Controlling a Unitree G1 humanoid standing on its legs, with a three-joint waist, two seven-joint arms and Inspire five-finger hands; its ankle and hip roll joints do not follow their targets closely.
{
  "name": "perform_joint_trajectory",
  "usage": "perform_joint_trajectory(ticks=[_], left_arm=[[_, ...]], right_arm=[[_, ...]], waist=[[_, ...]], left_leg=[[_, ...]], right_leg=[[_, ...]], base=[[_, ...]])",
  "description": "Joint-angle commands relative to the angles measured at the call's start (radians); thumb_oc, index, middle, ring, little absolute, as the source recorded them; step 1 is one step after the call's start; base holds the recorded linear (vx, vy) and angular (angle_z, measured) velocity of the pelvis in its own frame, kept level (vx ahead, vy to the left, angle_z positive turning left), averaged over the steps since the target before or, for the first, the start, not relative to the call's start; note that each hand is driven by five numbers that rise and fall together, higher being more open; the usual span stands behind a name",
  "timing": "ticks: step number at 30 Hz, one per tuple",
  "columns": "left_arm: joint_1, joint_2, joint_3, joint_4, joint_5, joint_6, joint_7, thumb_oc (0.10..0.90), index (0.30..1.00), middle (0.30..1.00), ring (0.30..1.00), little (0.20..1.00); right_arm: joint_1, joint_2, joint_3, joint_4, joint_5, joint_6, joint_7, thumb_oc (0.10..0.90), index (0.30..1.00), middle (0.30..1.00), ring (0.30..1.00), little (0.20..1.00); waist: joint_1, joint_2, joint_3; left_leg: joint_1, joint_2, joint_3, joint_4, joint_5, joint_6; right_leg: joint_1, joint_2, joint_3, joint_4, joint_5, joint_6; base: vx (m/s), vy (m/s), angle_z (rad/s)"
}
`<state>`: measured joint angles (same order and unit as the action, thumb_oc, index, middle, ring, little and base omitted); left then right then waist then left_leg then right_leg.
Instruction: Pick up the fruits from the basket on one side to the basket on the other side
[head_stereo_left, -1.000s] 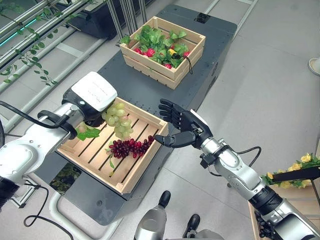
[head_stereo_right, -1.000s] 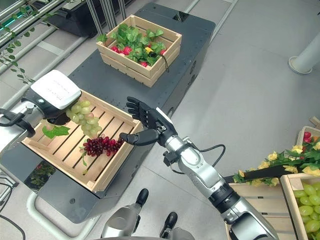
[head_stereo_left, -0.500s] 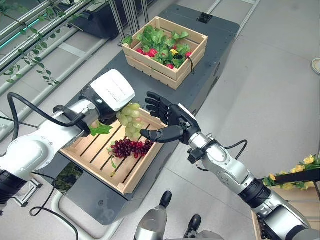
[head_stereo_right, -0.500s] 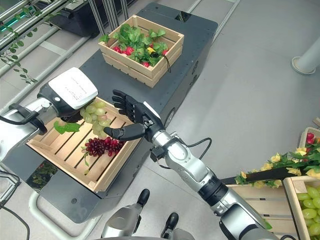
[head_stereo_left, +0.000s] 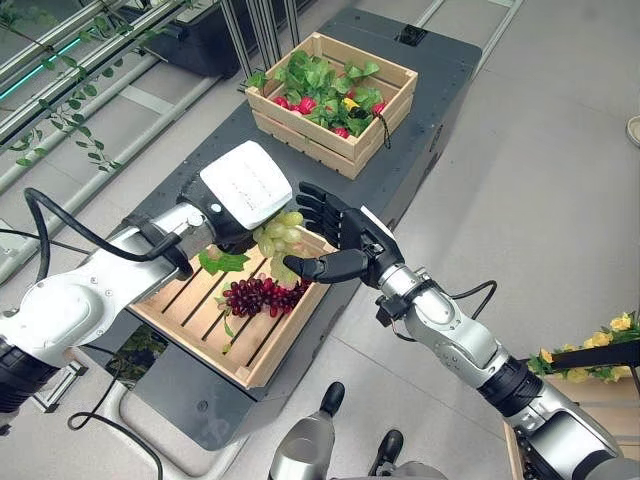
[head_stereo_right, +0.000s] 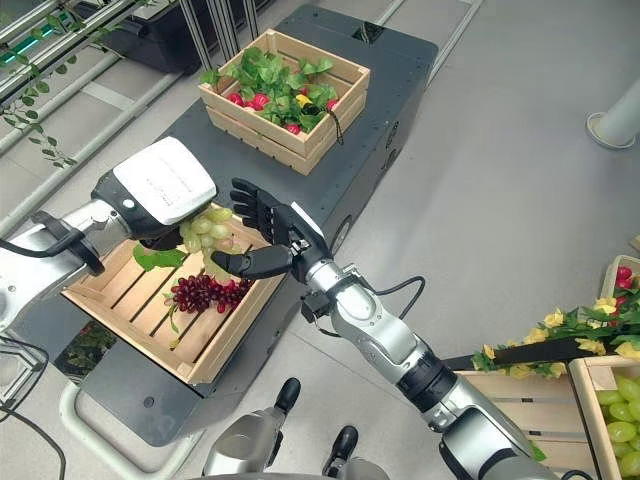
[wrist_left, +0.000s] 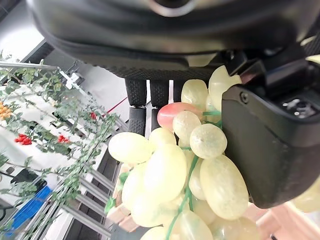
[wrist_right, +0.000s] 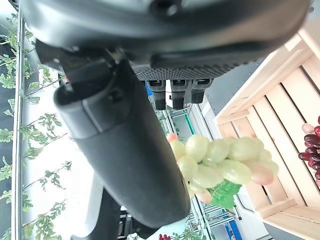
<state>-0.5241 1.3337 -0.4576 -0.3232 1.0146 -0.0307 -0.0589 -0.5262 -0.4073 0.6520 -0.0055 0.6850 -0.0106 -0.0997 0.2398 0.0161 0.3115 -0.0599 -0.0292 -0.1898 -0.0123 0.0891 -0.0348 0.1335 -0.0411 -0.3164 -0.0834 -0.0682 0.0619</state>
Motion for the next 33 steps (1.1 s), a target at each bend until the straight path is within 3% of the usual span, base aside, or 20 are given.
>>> perform_joint_trajectory(ticks=[1,9,31,32,33], left_arm=[[-0.029,-0.070,0.048,0.029,-0.018,0.063,0.098,0.400,0.300,0.300,0.300,0.300],[-0.015,-0.096,0.063,0.020,-0.055,0.043,0.139,0.400,0.300,0.300,0.300,0.300],[-0.031,-0.140,0.055,0.002,-0.073,0.024,0.142,0.400,0.300,0.300,0.300,0.300],[-0.030,-0.142,0.053,0.001,-0.076,0.020,0.130,0.400,0.300,0.300,0.300,0.300],[-0.031,-0.142,0.050,0.000,-0.077,0.021,0.129,0.400,0.300,0.300,0.300,0.300]], right_arm=[[-0.017,0.050,0.041,-0.048,0.054,-0.072,-0.029,0.800,0.900,0.900,0.900,0.900],[-0.006,0.054,0.048,-0.035,0.098,-0.052,0.042,0.800,0.900,0.900,0.900,0.900],[0.016,0.073,0.043,0.023,0.077,-0.052,-0.014,0.800,0.900,0.900,0.900,0.900],[0.014,0.076,0.043,0.023,0.077,-0.056,-0.019,0.687,0.731,0.731,0.731,0.731],[0.014,0.077,0.044,0.023,0.077,-0.056,-0.021,0.621,0.632,0.632,0.632,0.632]], waist=[[0.006,0.006,-0.238],[0.009,-0.002,-0.239],[-0.002,-0.006,-0.231],[-0.002,-0.005,-0.231],[-0.003,-0.004,-0.230]], left_leg=[[0.017,-0.042,-0.008,-0.075,-0.010,0.005],[0.017,-0.043,-0.012,-0.075,-0.011,0.008],[0.025,-0.039,-0.004,-0.075,-0.019,0.014],[0.025,-0.039,-0.002,-0.075,-0.020,0.014],[0.026,-0.039,-0.001,-0.075,-0.020,0.015]], right_leg=[[-0.053,-0.020,-0.006,0.028,0.040,0.000],[-0.054,-0.019,-0.010,0.027,0.042,0.001],[-0.056,-0.020,0.002,0.031,0.046,0.004],[-0.056,-0.020,0.003,0.031,0.045,0.004],[-0.056,-0.020,0.003,0.031,0.045,0.004]], base=[[0.00,0.000,0.00],[0.00,0.000,0.00],[0.00,0.000,0.00],[0.00,0.000,0.00],[0.00,0.000,0.00]])
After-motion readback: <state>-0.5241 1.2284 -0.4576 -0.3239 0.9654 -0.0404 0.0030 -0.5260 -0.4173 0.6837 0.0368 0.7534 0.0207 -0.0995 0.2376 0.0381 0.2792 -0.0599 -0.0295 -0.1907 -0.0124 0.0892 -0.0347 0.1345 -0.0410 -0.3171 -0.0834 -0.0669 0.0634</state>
